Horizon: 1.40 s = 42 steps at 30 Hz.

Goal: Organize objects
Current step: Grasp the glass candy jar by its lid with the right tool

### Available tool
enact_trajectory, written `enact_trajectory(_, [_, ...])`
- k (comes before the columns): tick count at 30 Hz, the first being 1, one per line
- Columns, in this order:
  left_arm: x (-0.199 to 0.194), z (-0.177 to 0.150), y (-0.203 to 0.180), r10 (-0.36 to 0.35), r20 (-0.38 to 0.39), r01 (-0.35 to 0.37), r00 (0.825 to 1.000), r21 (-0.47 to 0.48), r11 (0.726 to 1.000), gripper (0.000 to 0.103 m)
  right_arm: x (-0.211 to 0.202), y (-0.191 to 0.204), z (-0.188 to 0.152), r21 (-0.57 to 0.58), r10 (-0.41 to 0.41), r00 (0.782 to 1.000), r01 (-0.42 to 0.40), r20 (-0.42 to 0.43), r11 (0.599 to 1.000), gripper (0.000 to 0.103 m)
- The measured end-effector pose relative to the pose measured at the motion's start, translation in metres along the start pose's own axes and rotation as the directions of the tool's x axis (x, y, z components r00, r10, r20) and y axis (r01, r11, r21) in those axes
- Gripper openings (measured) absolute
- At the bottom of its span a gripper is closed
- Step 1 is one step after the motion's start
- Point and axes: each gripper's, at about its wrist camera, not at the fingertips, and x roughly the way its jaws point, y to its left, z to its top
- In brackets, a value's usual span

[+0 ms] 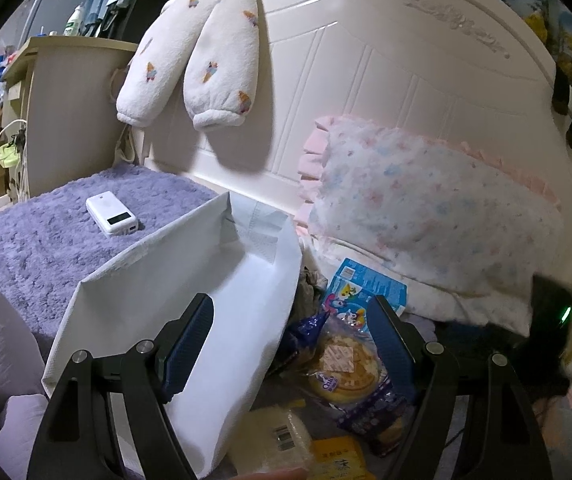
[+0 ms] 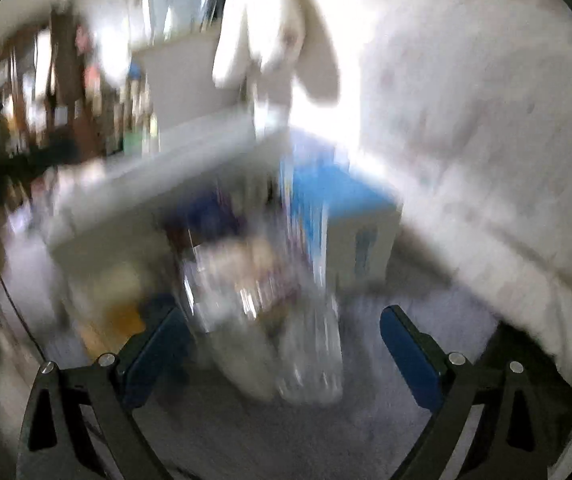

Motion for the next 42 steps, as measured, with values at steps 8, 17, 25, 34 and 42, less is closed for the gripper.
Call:
enact_trajectory(8, [0.002,-0.001,0.003,0.013,-0.006,-0.013,1.000,-0.006,1.000,0.078,0.076,0.040,0.007,0.154,-0.180,0.955,0.220,-0.237,0.963,0.101])
enact_trajectory(17, [0.006,-0.003,0.004,0.023,-0.020,-0.023,1.000,0.000,1.000,0.078,0.111,0.074,-0.012,-0.033,-0.367,0.896,0.371,-0.249,0.928,0.103])
enact_trajectory(25, [0.013,-0.005,0.004,0.034,-0.039,-0.034,0.999,0.005,0.999,0.078,0.114,0.069,-0.020,-0.010,-0.393,0.896,0.399,-0.205,0.917,0.103])
enact_trajectory(34, [0.013,-0.006,0.004,0.035,-0.041,-0.034,0.999,0.008,0.999,0.078,0.128,0.035,-0.033,0.240,-0.168,0.941,0.243,-0.294,0.940,0.103])
enact_trajectory(42, [0.014,-0.006,0.003,0.038,-0.046,-0.038,0.998,0.016,0.999,0.078,0.127,0.050,-0.027,0.206,-0.216,0.948,0.266,-0.235,0.942,0.093])
